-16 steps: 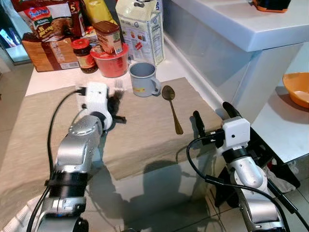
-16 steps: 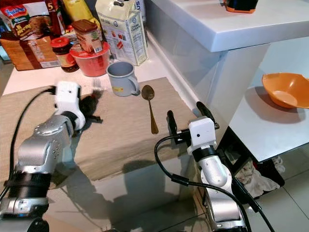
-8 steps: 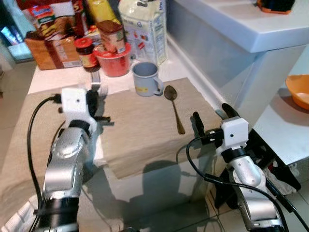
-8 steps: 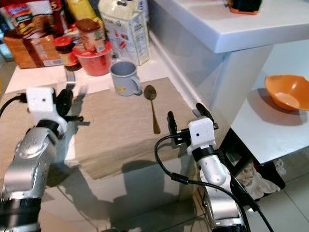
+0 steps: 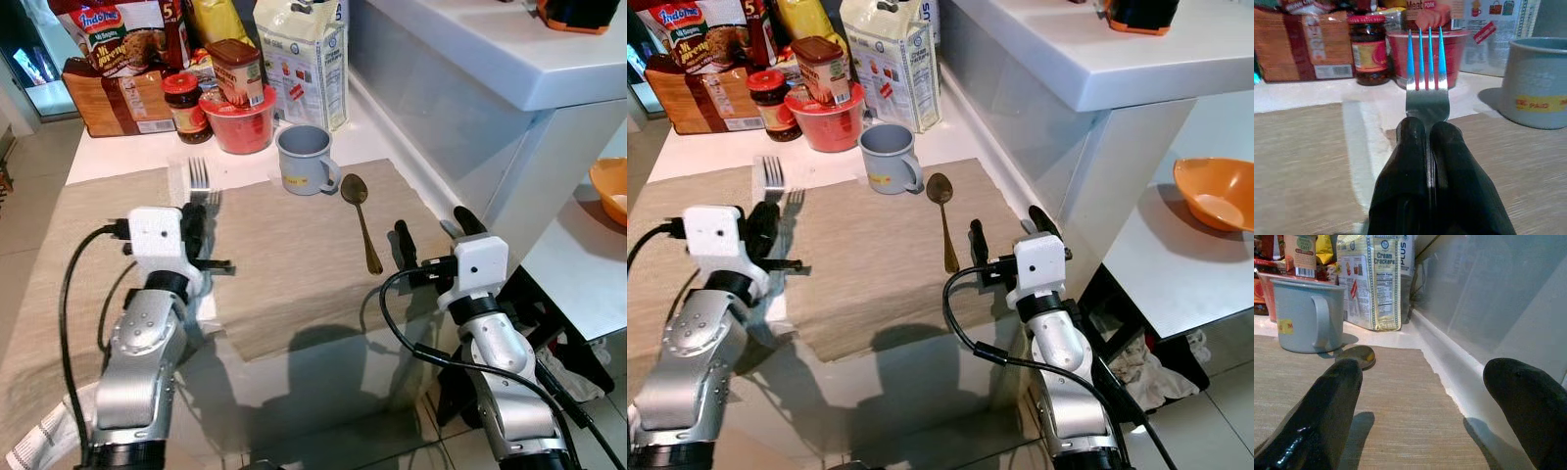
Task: Setting the table
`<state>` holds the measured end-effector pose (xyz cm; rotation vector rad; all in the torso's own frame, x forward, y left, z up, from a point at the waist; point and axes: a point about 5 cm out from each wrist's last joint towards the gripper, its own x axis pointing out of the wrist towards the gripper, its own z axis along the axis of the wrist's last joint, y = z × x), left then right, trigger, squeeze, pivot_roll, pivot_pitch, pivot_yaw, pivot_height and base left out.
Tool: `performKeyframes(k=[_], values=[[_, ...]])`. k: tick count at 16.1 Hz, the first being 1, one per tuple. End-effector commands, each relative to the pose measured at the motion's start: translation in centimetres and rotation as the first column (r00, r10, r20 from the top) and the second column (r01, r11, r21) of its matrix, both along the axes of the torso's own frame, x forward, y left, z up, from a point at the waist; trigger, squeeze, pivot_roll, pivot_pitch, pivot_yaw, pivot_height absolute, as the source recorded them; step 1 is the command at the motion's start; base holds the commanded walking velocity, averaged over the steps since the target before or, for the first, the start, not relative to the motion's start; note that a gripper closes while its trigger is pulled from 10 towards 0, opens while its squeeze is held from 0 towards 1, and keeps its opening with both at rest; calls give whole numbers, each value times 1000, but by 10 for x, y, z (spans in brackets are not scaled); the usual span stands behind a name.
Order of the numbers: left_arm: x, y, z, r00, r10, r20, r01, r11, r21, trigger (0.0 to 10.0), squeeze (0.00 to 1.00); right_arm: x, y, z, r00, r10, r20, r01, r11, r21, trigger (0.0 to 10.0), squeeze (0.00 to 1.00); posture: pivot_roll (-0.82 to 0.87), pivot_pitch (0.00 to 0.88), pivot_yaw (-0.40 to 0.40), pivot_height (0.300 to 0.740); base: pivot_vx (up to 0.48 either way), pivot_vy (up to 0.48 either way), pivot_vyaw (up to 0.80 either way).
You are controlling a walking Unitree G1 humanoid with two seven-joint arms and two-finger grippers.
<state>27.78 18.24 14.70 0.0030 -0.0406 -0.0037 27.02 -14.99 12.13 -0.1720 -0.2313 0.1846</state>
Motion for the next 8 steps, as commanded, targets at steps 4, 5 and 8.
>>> performKeyframes(k=[4,5,8], values=[[1,-4,2,1000,-10,-3,10,998,-54,0,0,4,1,2,1000,10,9,-10,1000,2,10000,0,-55,0,41,740,-360,0,0],[1,-4,2,1000,-11,-3,11,998,-54,0,0,4,1,1,1000,10,8,-10,1000,1,10000,0,-55,0,40,740,-480,0,0],[3,-5,2,1000,-9,-18,8,998,-55,0,0,4,0,0,1000,12,6,-12,1000,-5,10000,0,-57,0,40,740,-480,0,0]])
